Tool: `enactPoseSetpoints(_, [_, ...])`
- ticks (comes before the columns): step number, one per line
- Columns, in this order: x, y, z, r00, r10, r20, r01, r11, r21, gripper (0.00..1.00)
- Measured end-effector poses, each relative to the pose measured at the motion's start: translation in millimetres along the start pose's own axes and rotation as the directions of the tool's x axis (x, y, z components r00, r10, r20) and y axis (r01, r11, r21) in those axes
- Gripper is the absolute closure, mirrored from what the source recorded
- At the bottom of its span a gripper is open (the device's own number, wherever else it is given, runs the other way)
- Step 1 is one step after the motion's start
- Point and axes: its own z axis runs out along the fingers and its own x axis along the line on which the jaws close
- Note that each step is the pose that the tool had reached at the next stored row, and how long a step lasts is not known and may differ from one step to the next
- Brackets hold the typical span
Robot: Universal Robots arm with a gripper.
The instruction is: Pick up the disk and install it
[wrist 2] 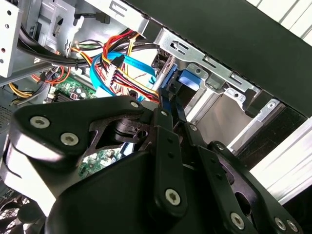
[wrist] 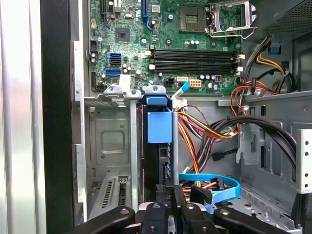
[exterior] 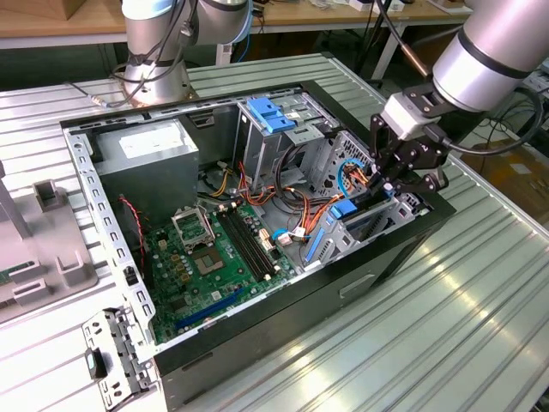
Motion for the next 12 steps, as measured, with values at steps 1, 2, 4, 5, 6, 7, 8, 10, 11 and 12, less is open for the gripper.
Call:
enactPoseSetpoints(1, [0.1,0.0,0.4,1.0000,0.000,0.0000,0.000,1.0000,-0.0003,0.83])
enactPoseSetpoints(2, [0.1,0.0,0.7,1.0000,0.000,0.0000,0.000,1.0000,-0.0005,0.83])
enactPoseSetpoints(4, [0.1,0.0,0.9,1.0000,0.000,-0.0001,0.000,1.0000,-0.0006,0.83])
enactPoseSetpoints(5, [0.1,0.0,1.0,1.0000,0.000,0.0000,0.000,1.0000,-0.0006,0.83])
enactPoseSetpoints(6, [0.1,0.0,1.0,1.0000,0.000,0.0000,0.000,1.0000,-0.0007,0.83])
enactPoseSetpoints(7, [0.1,0.0,1.0,1.0000,0.000,0.0000,0.000,1.0000,-0.0006,0.83])
enactPoseSetpoints(8, [0.1,0.0,1.0,1.0000,0.000,0.0000,0.000,1.0000,-0.0006,0.83])
enactPoseSetpoints(10, [0.2,0.0,1.2,1.0000,0.000,0.0002,0.000,1.0000,-0.0007,0.82])
enactPoseSetpoints(11, [0.1,0.0,1.1,1.0000,0.000,0.0001,0.000,1.0000,-0.0007,0.82])
enactPoseSetpoints(12, [0.2,0.0,1.1,1.0000,0.000,0.0001,0.000,1.0000,-0.0007,0.75])
